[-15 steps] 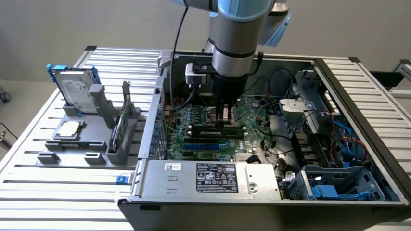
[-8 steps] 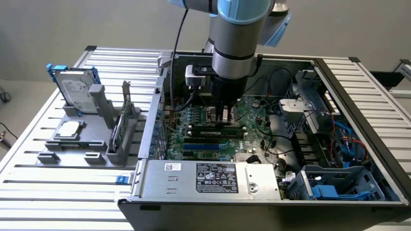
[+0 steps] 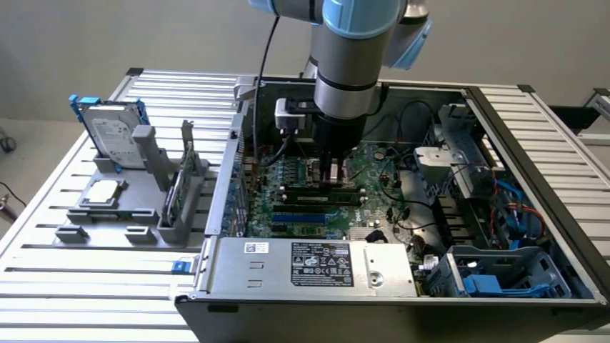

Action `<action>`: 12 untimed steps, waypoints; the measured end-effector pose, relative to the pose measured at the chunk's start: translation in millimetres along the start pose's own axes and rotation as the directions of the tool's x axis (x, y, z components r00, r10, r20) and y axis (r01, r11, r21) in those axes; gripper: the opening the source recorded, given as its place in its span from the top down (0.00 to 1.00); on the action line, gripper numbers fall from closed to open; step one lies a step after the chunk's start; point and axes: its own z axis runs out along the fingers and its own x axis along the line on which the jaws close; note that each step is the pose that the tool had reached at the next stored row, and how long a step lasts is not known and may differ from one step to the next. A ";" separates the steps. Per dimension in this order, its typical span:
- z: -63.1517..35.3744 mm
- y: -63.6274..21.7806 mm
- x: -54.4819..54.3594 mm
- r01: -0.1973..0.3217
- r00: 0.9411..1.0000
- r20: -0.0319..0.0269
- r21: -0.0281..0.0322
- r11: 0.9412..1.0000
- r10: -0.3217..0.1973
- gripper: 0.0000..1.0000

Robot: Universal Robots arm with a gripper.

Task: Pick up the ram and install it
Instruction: 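Press down the ram until it locks into place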

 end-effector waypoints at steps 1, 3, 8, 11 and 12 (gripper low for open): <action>-0.9 0.0 -0.2 0.000 1.000 0.001 0.000 1.000 0.000 0.89; -6.3 0.0 -0.4 0.000 1.000 0.002 0.001 1.000 0.000 0.89; -25.8 0.6 0.0 0.000 1.000 0.001 0.000 1.000 0.000 0.89; -39.2 0.9 0.0 0.000 1.000 0.001 0.000 1.000 0.000 0.89; -43.5 1.0 0.0 0.000 1.000 0.001 0.000 1.000 0.000 0.89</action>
